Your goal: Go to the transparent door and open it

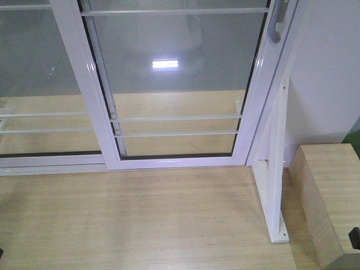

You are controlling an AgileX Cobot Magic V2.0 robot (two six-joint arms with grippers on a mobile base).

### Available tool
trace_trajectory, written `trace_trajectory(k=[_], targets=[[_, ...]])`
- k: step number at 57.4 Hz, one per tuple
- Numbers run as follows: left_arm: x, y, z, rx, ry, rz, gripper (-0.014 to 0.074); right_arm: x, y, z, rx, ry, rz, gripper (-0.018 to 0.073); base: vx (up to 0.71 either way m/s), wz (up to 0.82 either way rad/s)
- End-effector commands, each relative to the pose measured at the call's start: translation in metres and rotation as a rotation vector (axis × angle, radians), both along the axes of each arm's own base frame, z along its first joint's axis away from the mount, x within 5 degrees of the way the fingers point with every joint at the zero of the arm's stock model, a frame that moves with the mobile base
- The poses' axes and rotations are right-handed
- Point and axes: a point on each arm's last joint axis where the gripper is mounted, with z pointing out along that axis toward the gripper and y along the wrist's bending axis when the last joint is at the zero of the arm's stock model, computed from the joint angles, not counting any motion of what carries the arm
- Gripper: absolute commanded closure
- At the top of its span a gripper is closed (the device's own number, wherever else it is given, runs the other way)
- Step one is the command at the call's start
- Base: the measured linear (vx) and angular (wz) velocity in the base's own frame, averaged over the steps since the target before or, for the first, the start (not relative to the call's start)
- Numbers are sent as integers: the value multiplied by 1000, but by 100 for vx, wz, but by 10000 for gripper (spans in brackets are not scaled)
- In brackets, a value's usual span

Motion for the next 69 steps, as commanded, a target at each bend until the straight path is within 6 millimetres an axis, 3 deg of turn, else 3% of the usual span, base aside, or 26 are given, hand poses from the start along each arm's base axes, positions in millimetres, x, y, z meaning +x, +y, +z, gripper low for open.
trace_trajectory(k=[1, 35, 69], targets=[[1, 0, -3, -23, -53, -5, 602, 0, 0, 3, -17, -77, -6, 567, 36, 10], [1, 0, -3, -23, -53, -5, 602, 0, 0, 3, -17, -76, -6, 567, 30, 2], [2, 0, -4, -19, -34, -2, 602, 3, 0, 3, -14, -61, -1, 567, 12, 2]])
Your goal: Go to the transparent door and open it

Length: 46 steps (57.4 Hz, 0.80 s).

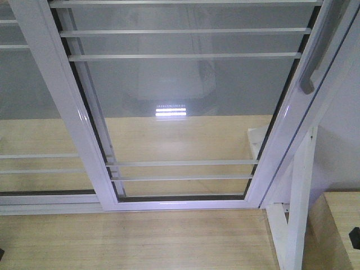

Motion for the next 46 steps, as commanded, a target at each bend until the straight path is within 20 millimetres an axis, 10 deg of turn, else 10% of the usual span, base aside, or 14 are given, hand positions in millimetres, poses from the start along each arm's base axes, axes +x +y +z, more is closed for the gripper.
trace_trajectory(k=[1, 46], targets=[[2, 0, -4, -19, -32, 1, 602, 3, 0, 3, -15, -53, 0, 567, -1, 4], [2, 0, -5, -18, -26, 4, 602, 3, 0, 2, -12, -35, 6, 567, 0, 0]])
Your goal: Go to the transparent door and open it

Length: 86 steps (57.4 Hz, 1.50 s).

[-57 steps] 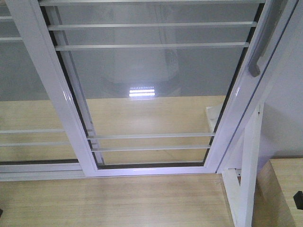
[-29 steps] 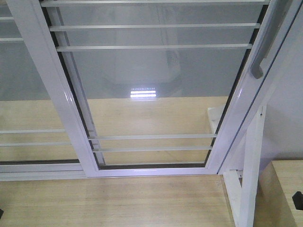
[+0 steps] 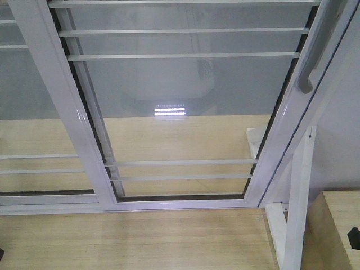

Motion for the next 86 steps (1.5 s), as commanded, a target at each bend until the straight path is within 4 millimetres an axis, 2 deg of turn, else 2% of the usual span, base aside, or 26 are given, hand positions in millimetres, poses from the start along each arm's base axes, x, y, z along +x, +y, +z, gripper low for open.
trace_trajectory(k=[1, 33, 61, 69, 78, 86], targets=[[1, 0, -3, -20, -40, 3, 602, 2, 0, 2, -14, -48, -1, 567, 0, 0], [1, 0, 3, -32, -107, 3, 602, 2, 0, 5, -23, -72, -1, 567, 0, 0], [-4, 1, 25, -70, -313, 1, 602, -8, -1, 52, -58, -599, -16, 567, 0, 0], [-9, 2, 50, -77, -375, 1, 602, -9, 0, 66, -20, -546, -4, 567, 0, 0], [-12, 2, 97, -9, -390, 14, 602, -14, 2, 111, -169, -441, -9, 567, 0, 0], [5, -1, 132, 37, -363, 22, 602, -1, 0, 145, -247, -367, -18, 567, 0, 0]])
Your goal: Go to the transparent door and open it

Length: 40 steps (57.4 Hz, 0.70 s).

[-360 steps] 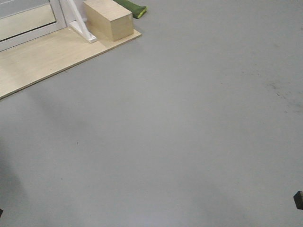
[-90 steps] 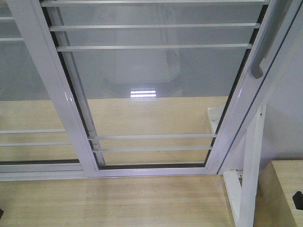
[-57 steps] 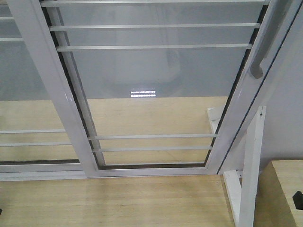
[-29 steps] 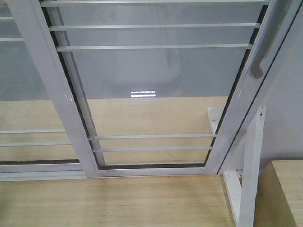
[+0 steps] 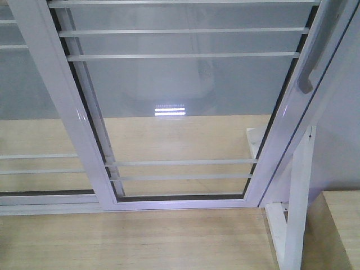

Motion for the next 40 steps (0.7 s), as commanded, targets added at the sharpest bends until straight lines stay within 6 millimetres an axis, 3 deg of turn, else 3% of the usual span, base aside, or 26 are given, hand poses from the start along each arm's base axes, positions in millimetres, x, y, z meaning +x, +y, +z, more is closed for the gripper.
trace_trajectory(k=[1, 9, 17, 22, 31, 40], targets=[[12, -2, 35, 10, -50, 10, 602, 9, 0, 33, -76, -31, -11, 567, 0, 0], [48, -8, 49, 22, 9, 9, 602, 41, -2, 44, -83, -1, 9, 567, 0, 0], [96, -17, 31, 44, 133, 7, 602, 85, -5, 30, -71, 97, 37, 567, 0, 0], [114, -20, 20, 39, 191, 4, 601, 107, -7, 19, -63, 144, 52, 566, 0, 0], [132, -23, 2, -77, 308, -20, 589, 128, -8, 3, -50, 226, 61, 559, 0, 0], [138, -24, -4, -114, 349, -25, 540, 136, -9, -5, -44, 268, 64, 510, 0, 0]])
